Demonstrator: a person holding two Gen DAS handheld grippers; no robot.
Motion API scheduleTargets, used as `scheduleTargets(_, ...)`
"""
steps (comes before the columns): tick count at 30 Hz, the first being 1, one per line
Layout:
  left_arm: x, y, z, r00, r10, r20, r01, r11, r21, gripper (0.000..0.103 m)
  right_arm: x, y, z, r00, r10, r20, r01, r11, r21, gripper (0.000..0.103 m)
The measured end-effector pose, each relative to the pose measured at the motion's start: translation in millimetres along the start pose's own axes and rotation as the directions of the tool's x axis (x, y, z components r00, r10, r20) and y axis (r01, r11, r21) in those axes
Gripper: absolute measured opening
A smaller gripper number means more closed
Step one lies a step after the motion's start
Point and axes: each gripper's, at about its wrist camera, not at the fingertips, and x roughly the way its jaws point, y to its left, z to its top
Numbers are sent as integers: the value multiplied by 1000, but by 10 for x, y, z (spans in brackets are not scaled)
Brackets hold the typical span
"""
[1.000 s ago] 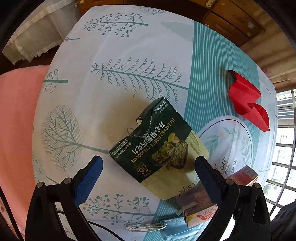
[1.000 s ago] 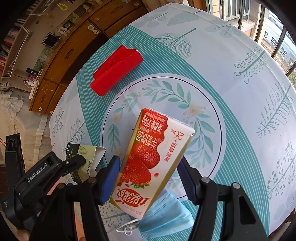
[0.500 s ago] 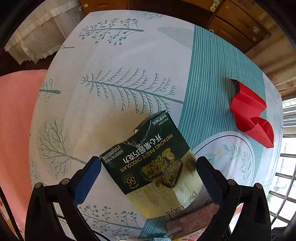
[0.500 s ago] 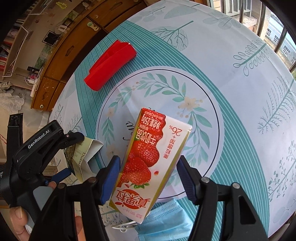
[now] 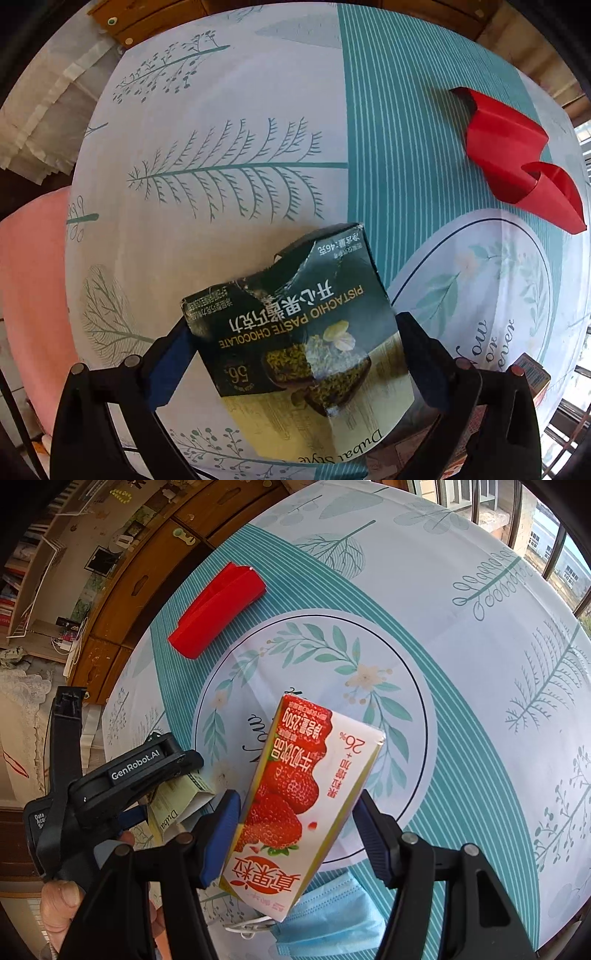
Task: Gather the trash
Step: 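Grasp the green chocolate box with the left tool while the right tool grasps the strawberry carton, then carry the green box and strawberry carton over the bin with both tools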
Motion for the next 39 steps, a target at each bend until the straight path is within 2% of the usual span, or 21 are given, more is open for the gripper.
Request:
scheduleTargets(2, -9, -5, -15, 1000, -14, -8, 14, 1000, 11, 100, -5, 9, -8, 1000, 2, 0, -2, 1000, -7, 63)
scheduleTargets(4, -40, 123, -125, 999, -40, -4, 41, 999, 24, 93, -16, 18, -14, 1000, 2, 1, -2, 1000, -15, 63)
scheduleTargets(8, -121, 112, -270, 1000, -26, 5, 26, 996, 80, 87, -58, 39, -29, 1000, 13, 7, -13, 1000, -25, 62)
scheduleTargets(15, -440, 226, -683, 998, -44, 40, 39, 993, 114, 85, -204, 90, -125, 999, 52, 6, -51, 997, -60, 61)
scheduleTargets(19, -738, 346, -1036, 996, -59, 70, 50, 992, 118, 85, -397, 116, -287, 997, 83, 1, -82, 990, -114, 61)
scheduleTargets(26, -1196, 606, -1855, 986, -79, 147, 69, 995, 70, 85, -860, -91, -802, 988, 149, -30, -152, 961, -232, 61)
scheduleTargets(31, -1455, 691, -2774, 971, -99, 216, 97, 995, 20, 84, -1222, -452, -1248, 983, 177, -49, -183, 924, -336, 61)
scheduleTargets(35, -1492, 437, -3461, 963, -72, 259, 76, 997, -8, 84, -1494, -878, -1633, 983, 174, -65, -186, 898, -399, 61)
scheduleTargets(39, -1428, 205, -4150, 966, -66, 249, 66, 998, 8, 84, -1647, -1383, -1972, 984, 150, -92, -175, 890, -422, 61)
